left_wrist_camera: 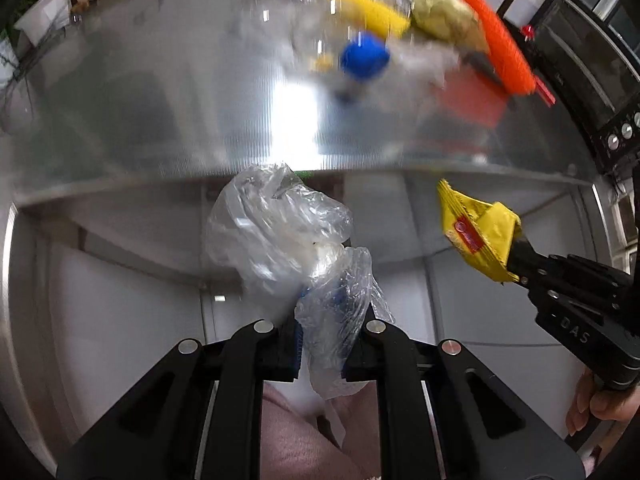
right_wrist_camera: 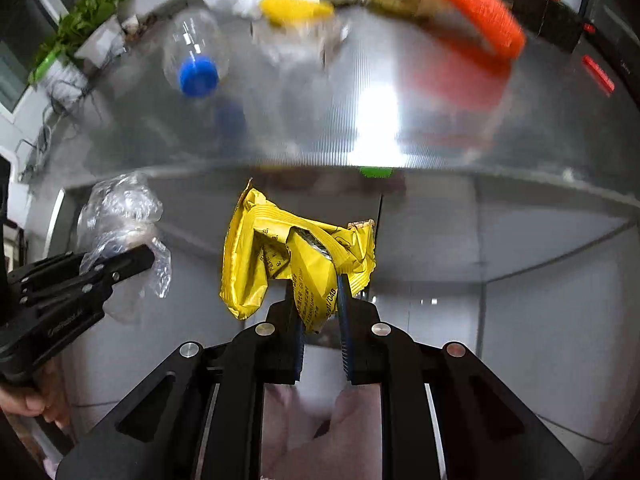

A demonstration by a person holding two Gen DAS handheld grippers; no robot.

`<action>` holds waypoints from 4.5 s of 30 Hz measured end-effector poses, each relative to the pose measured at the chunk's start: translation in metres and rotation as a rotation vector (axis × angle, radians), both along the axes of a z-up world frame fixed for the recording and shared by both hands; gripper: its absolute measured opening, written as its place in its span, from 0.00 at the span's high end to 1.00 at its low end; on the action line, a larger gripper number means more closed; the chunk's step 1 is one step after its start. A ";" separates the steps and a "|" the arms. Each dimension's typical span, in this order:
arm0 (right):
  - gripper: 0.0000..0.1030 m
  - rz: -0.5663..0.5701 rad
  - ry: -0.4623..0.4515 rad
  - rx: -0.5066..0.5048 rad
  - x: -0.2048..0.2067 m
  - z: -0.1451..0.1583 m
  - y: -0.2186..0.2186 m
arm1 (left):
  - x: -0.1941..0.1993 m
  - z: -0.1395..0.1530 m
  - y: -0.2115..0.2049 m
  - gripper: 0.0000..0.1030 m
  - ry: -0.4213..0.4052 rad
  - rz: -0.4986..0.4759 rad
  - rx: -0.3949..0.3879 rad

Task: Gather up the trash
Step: 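Lower both tools over the bin and open them to drop the bag and wrapper, then raise both open tools back toward the counter, then grasp the clear plastic bottle with the left tool while the right tool grasps a clear plastic wrapper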

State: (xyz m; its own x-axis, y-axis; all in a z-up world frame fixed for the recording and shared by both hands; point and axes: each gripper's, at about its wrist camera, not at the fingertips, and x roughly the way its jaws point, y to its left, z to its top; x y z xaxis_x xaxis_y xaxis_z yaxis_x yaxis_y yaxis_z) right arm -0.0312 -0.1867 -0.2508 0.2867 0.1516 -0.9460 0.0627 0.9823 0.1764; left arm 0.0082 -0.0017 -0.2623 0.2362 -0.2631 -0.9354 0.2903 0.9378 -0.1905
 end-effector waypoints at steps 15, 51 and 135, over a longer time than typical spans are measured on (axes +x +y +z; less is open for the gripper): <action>0.82 -0.119 0.219 0.136 0.009 -0.178 -0.004 | -0.014 -0.166 -0.022 0.89 0.161 -0.027 0.036; 0.30 -0.124 0.102 0.050 0.017 -0.104 -0.019 | -0.010 -0.112 -0.008 0.14 0.045 -0.015 0.034; 0.80 0.063 -0.233 0.047 0.049 0.064 0.006 | 0.029 0.061 -0.003 0.51 -0.192 0.036 0.078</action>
